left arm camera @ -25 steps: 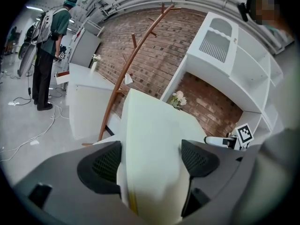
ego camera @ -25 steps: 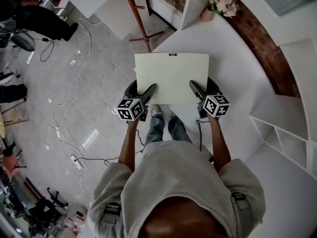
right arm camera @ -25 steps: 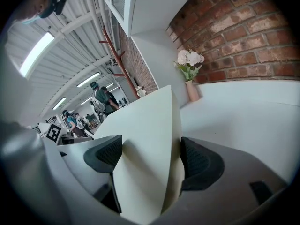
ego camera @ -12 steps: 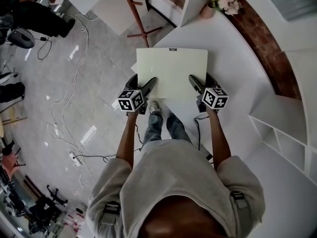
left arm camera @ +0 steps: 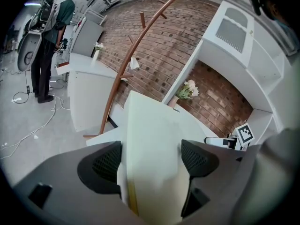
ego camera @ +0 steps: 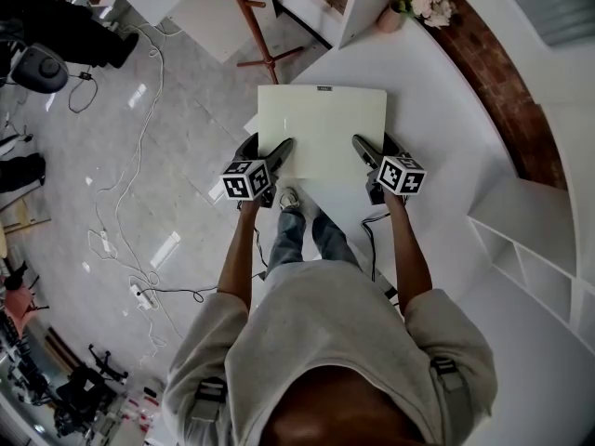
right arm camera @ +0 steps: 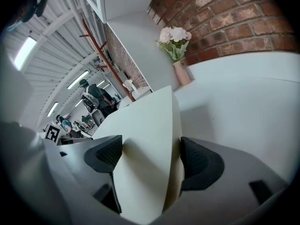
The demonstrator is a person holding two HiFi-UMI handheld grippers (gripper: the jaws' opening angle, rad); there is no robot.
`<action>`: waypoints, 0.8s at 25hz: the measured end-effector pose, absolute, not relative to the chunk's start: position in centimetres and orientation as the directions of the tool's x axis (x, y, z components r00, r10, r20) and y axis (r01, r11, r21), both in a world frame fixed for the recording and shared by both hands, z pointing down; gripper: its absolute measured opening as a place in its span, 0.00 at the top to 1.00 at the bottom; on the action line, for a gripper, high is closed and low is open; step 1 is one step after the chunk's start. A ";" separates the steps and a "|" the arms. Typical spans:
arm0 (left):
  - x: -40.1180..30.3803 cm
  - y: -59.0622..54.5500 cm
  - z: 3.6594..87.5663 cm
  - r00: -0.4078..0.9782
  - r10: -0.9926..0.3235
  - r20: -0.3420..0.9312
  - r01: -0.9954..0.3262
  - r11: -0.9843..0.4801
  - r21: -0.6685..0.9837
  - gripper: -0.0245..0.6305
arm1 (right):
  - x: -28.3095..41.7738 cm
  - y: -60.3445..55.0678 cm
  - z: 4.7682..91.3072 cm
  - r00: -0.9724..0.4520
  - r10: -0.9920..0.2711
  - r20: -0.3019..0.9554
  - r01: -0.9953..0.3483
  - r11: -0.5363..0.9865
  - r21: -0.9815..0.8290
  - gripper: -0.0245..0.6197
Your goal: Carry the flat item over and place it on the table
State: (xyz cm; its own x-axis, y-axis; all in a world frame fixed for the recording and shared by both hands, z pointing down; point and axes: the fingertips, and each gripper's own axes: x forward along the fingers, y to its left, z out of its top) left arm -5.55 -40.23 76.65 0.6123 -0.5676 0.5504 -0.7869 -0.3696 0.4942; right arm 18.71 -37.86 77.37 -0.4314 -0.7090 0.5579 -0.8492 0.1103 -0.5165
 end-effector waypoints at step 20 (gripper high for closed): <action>-5.1 -40.9 78.4 0.612 -0.550 0.568 -0.785 -0.336 0.520 0.33 | 19.6 -38.4 79.4 -0.407 -0.688 0.601 -0.842 0.028 -0.538 0.35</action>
